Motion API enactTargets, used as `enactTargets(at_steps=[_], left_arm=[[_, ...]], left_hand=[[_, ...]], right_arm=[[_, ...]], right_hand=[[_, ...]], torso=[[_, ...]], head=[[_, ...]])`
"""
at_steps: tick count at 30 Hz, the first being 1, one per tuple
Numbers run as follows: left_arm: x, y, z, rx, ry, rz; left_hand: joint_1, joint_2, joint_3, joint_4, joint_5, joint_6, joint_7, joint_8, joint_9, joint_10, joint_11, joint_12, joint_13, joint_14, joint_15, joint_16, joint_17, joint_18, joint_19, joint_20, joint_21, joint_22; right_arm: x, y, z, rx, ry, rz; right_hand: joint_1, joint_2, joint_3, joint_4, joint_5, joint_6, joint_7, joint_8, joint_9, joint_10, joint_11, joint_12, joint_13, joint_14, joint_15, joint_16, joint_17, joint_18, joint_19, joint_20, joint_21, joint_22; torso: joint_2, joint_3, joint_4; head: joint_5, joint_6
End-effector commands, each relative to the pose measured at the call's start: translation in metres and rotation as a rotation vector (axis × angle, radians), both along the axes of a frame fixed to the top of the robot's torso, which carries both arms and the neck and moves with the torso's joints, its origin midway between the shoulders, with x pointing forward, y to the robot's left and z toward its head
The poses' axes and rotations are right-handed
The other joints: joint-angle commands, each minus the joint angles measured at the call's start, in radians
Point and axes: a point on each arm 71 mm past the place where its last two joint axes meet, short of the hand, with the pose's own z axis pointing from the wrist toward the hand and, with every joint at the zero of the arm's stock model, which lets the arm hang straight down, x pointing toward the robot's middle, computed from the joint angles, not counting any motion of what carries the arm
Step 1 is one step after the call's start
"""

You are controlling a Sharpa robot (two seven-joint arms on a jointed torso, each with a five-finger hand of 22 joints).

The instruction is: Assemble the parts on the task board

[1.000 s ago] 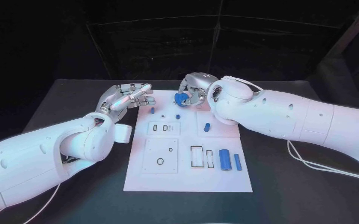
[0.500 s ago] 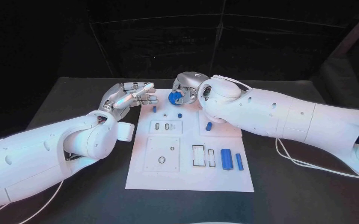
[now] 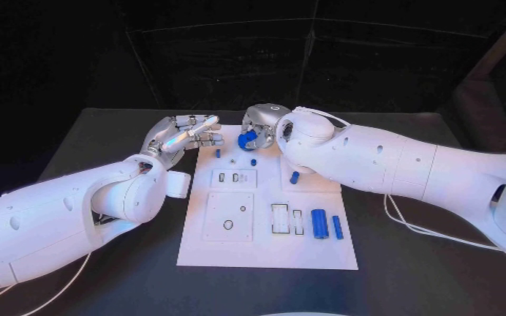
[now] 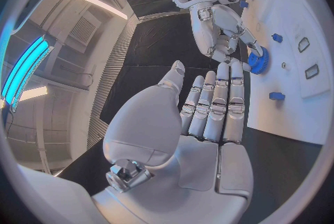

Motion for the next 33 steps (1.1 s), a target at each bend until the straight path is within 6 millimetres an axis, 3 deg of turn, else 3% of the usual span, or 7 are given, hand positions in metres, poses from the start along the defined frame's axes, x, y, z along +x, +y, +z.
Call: enactTargets(at_steps=[1, 11, 19, 24, 28, 33], left_arm=[[0.0, -0.002, 0.002, -0.004, -0.007, -0.015], [0.0, -0.002, 0.001, -0.004, -0.003, -0.018], [0.0, -0.002, 0.001, -0.003, -0.002, -0.017], [0.0, -0.002, 0.001, -0.003, -0.001, -0.016], [0.0, -0.001, 0.001, -0.002, -0.001, -0.016], [0.0, 0.0, 0.001, -0.001, -0.001, -0.013]], left_hand=[[0.013, -0.001, 0.0, -0.006, 0.003, 0.006, -0.001, -0.005, -0.001, 0.007, 0.001, -0.004, -0.001, 0.006, -0.001, -0.006, 0.002, 0.013, 0.008, 0.001, -0.003, -0.001], [0.013, -0.002, -0.001, -0.007, 0.003, 0.004, 0.0, -0.007, -0.001, 0.004, 0.002, -0.007, -0.001, 0.006, 0.0, -0.008, 0.002, 0.013, 0.008, 0.001, -0.004, -0.002], [0.013, -0.002, -0.001, -0.007, 0.003, 0.004, 0.0, -0.007, -0.001, 0.004, 0.002, -0.007, -0.001, 0.006, 0.0, -0.008, 0.002, 0.013, 0.008, 0.001, -0.004, -0.002], [0.012, -0.002, -0.001, -0.008, 0.003, 0.004, 0.0, -0.008, -0.001, 0.003, 0.002, -0.008, -0.002, 0.005, 0.0, -0.009, 0.003, 0.012, 0.008, 0.001, -0.004, -0.002], [0.012, -0.002, -0.001, -0.008, 0.003, 0.003, 0.001, -0.008, -0.001, 0.003, 0.002, -0.008, -0.002, 0.005, 0.0, -0.009, 0.003, 0.012, 0.007, 0.001, -0.004, -0.002], [0.012, -0.002, -0.001, -0.008, 0.003, 0.003, 0.001, -0.008, -0.001, 0.003, 0.002, -0.008, -0.002, 0.005, 0.0, -0.009, 0.003, 0.012, 0.007, 0.001, -0.004, -0.002]], right_arm=[[0.001, 0.001, -0.001, -0.029, 0.009, 0.002], [0.002, 0.002, -0.002, -0.037, 0.01, -0.005], [0.002, 0.002, -0.001, -0.031, 0.009, -0.002], [0.002, -0.001, 0.0, -0.009, 0.0, -0.009], [0.0, -0.006, 0.003, 0.021, -0.025, -0.013], [-0.008, -0.025, 0.012, 0.114, -0.076, -0.008]], right_hand=[[-0.014, 0.001, 0.009, -0.002, -0.008, -0.008, 0.003, -0.007, 0.0, -0.008, 0.005, -0.012, 0.0, 0.078, -0.002, 0.003, 0.146, -0.011, 0.005, 0.002, 0.003, 0.001], [-0.039, -0.012, 0.024, -0.001, -0.031, -0.06, 0.016, -0.039, -0.001, -0.024, 0.018, -0.034, -0.02, 0.078, 0.008, 0.004, 0.148, -0.012, 0.005, 0.011, 0.004, 0.004], [-0.082, -0.028, -0.001, 0.017, -0.042, -0.096, 0.022, -0.061, -0.001, -0.031, 0.024, -0.042, -0.028, 0.078, 0.014, 0.005, 0.15, -0.011, 0.005, 0.017, 0.005, 0.005], [-0.16, -0.035, -0.062, 0.081, -0.076, -0.118, 0.029, -0.076, 0.001, -0.032, 0.032, -0.042, -0.029, 0.078, 0.022, 0.005, 0.152, -0.011, 0.004, 0.024, 0.005, 0.005], [-0.183, -0.028, -0.102, 0.117, -0.052, -0.118, 0.03, -0.078, 0.003, -0.031, 0.034, -0.038, -0.025, 0.079, 0.024, 0.006, 0.154, -0.011, 0.004, 0.027, 0.005, 0.004], [-0.171, -0.017, -0.119, 0.128, -0.024, -0.112, 0.029, -0.076, 0.004, -0.028, 0.033, -0.034, -0.02, 0.079, 0.023, 0.007, 0.154, -0.012, 0.007, 0.027, 0.009, 0.01]], torso=[[0.0, 0.0003, 0.0001], [0.0, 0.0001, -0.0001], [0.0, 0.0, -0.0004], [0.0, 0.0003, 0.0], [0.0, 0.001, -0.0006], [-0.001, 0.0021, -0.0045]], head=[[0.0, -0.001], [-0.001, -0.004], [0.0, -0.004], [0.0, -0.004], [0.001, -0.004], [0.003, 0.001]])
